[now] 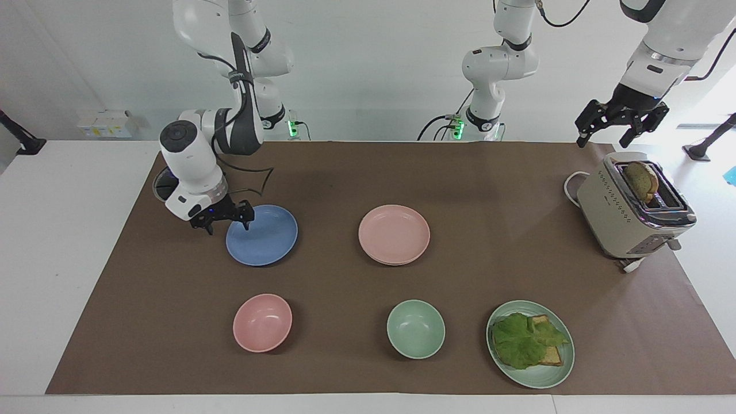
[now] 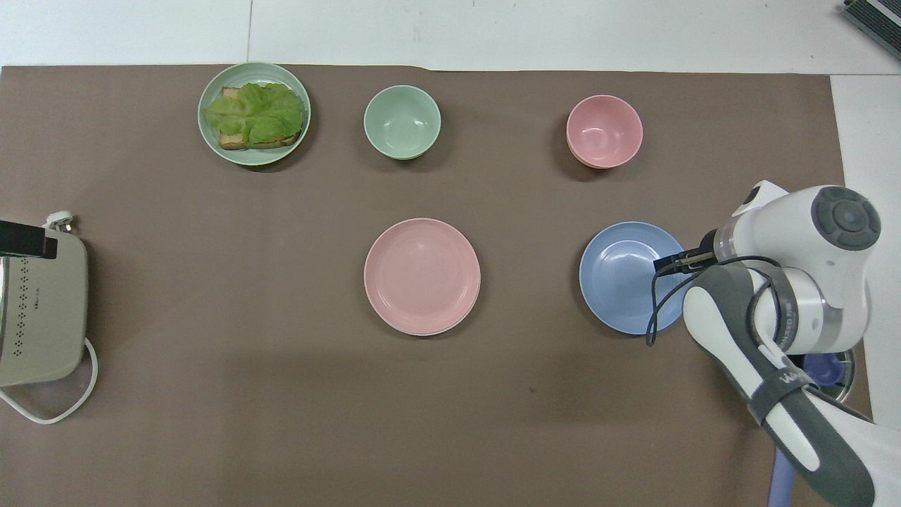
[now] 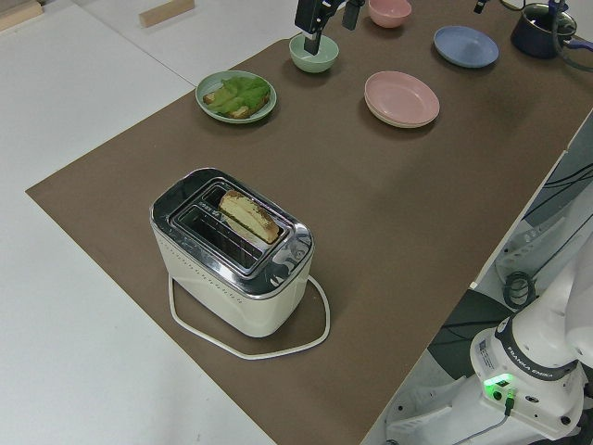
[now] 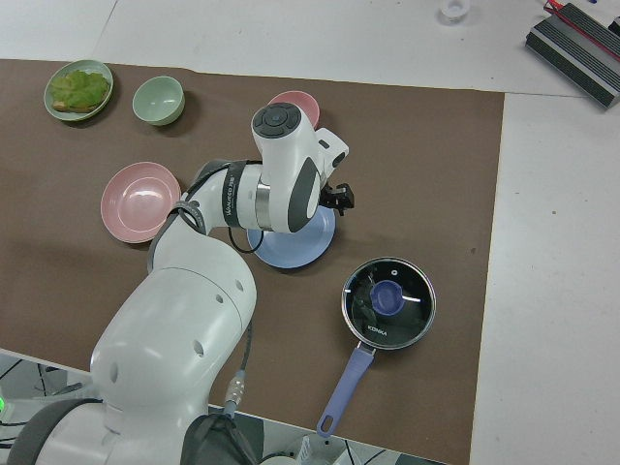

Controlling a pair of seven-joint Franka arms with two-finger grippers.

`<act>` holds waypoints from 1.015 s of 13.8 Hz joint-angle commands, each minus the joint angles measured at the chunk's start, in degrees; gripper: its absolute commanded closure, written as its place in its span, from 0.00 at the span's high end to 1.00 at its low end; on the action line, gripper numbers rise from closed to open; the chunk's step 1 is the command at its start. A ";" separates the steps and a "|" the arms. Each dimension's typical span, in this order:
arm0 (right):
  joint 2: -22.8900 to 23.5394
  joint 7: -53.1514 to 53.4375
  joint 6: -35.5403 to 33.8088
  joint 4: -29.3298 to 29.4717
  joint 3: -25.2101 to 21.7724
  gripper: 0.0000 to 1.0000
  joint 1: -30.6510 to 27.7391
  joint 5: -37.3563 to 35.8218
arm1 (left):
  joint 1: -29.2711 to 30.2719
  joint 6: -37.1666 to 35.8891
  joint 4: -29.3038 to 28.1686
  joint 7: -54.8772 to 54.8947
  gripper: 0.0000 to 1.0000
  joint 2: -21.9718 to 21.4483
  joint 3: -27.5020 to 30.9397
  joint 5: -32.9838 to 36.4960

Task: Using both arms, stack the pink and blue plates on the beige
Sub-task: 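Grasp the blue plate rim with the right gripper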

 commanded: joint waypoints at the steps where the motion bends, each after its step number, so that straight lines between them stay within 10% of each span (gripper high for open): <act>1: -0.91 -4.26 1.14 -2.21 0.29 1.00 -2.39 1.68 | 0.52 0.16 -1.35 0.67 1.00 -1.07 -0.19 0.46; 7: -0.03 -5.32 2.38 -3.89 0.29 1.00 -2.40 4.31 | 0.52 0.16 -1.26 0.76 1.00 -1.07 -0.19 0.46; 11: 0.49 -5.23 2.20 -3.98 0.20 0.11 -2.14 4.31 | 0.52 0.16 -1.35 0.67 1.00 -1.07 -0.19 0.46; 14: 0.58 -4.18 1.59 -3.80 0.20 0.00 -2.14 4.31 | 0.52 0.16 -1.35 0.67 1.00 -1.07 -0.19 0.46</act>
